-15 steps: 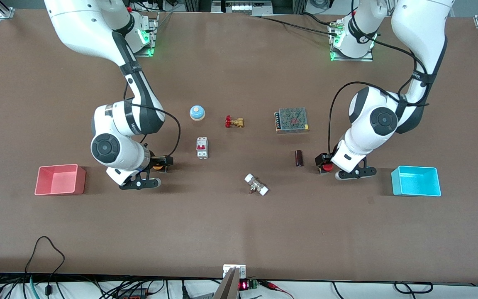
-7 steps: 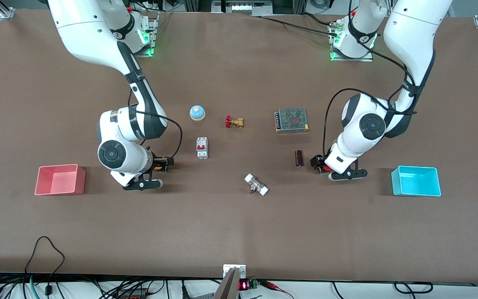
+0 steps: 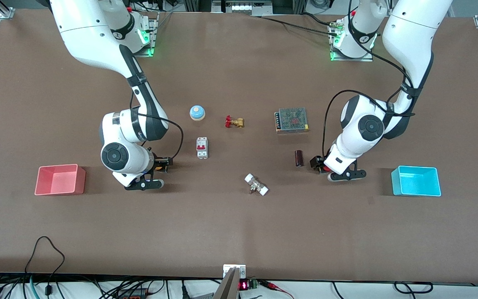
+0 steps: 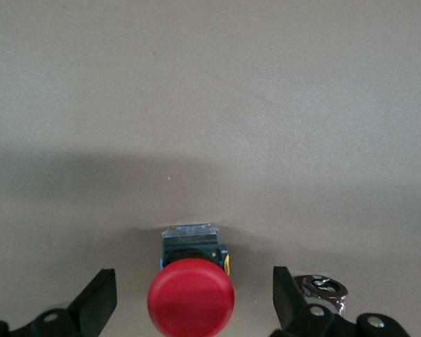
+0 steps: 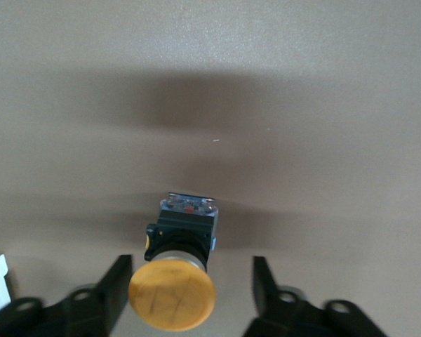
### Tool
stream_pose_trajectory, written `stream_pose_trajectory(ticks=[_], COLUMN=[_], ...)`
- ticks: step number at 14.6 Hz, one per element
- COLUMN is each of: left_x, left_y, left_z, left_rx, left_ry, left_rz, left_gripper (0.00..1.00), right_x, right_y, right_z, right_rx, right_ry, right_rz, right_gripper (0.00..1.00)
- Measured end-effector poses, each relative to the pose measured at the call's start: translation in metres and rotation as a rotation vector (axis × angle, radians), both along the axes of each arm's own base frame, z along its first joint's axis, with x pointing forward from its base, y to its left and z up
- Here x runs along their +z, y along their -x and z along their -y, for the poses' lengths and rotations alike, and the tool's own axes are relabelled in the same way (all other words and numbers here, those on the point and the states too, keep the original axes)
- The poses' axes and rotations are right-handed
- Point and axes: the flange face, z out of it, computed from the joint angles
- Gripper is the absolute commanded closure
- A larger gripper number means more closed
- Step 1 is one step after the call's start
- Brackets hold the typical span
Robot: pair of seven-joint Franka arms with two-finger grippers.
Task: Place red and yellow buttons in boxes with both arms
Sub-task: 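Close the right gripper on the yellow button while the left gripper grips red, then move the right gripper over the pink box while the left gripper nears cyan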
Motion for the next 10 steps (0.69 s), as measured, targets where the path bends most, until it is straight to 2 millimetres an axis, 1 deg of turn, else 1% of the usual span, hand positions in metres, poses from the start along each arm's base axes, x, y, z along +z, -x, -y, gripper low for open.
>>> stream_pose_trajectory(ticks=[1,2,3,4,5,6,8,10], left_x=[0.001,0.002,0.003,0.004,0.004,0.004,0.006,0.014], left_y=[-0.001,-0.002,-0.003,-0.004,-0.005,-0.005,-0.007,-0.016], left_z=[0.000,-0.001,-0.001,-0.002,-0.002,-0.003,-0.005,-0.012], left_rx=[0.001,0.002,0.003,0.005,0.006,0.007,0.011,0.022], left_ry=[0.000,0.001,0.001,0.001,0.001,0.000,0.001,0.000], left_rz=[0.002,0.006,0.009,0.012,0.013,0.013,0.017,0.031], left_gripper=[0.35,0.49,0.69,0.84,0.94,0.99,0.99,0.99], right_x=[-0.001,-0.001,0.000,0.001,0.001,0.001,0.002,0.009], right_y=[0.000,0.000,-0.001,-0.002,-0.002,-0.002,-0.003,-0.010], right_z=[0.000,0.000,-0.001,-0.002,-0.001,-0.001,0.001,0.003], right_rx=[0.000,0.000,0.001,0.002,0.001,0.001,-0.002,-0.005], right_ry=[0.000,0.001,-0.001,-0.002,-0.002,-0.001,0.000,-0.003], right_rz=[0.000,0.000,0.002,0.006,0.006,0.006,0.010,0.032], right_gripper=[0.50,0.56,0.59,0.62,0.64,0.65,0.65,0.65])
